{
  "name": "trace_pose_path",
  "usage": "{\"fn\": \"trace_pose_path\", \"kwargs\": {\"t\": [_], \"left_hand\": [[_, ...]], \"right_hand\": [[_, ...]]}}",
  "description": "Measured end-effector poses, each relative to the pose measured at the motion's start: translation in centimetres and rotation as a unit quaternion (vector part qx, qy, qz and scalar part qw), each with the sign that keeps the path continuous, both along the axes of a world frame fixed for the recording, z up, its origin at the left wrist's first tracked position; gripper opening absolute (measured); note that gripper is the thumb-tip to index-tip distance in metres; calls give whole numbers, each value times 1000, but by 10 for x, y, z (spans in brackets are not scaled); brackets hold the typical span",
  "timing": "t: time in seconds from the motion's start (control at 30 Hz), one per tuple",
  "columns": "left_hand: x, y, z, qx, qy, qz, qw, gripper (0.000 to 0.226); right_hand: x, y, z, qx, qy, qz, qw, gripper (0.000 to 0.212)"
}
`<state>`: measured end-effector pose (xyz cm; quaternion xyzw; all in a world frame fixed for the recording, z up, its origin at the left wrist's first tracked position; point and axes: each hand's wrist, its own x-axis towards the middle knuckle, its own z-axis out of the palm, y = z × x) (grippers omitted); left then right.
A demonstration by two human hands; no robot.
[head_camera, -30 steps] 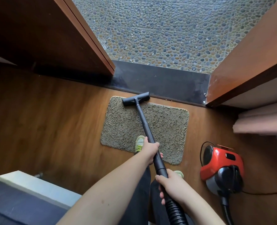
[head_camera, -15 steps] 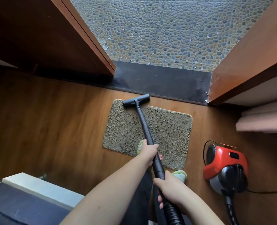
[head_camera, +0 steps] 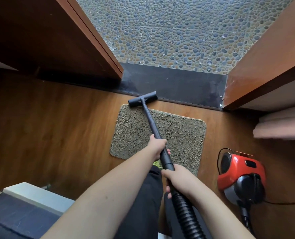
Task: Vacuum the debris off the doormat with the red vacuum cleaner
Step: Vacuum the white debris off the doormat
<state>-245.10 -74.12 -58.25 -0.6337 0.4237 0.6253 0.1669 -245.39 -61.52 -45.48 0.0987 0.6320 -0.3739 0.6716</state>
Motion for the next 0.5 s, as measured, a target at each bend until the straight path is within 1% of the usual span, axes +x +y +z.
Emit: {"fn": "trace_pose_path", "kwargs": {"t": [0.13, 0.2, 0.27, 0.4, 0.5], "left_hand": [[-4, 56, -3, 33, 4, -14, 999, 75], [-10, 84, -4, 47, 6, -37, 998, 79], [-15, 107, -1, 61, 7, -67, 996, 83], [-20, 143, 9, 59, -5, -127, 990, 83], [-20, 156, 15, 48, -11, -171, 984, 81]], "right_hand": [[6, 48, 11, 27, 26, -17, 999, 10], [9, 71, 14, 43, 31, -39, 998, 13], [12, 91, 17, 55, 36, -62, 996, 10], [15, 122, 24, 74, 31, -106, 991, 4], [19, 137, 27, 81, 17, -141, 986, 6]]}}
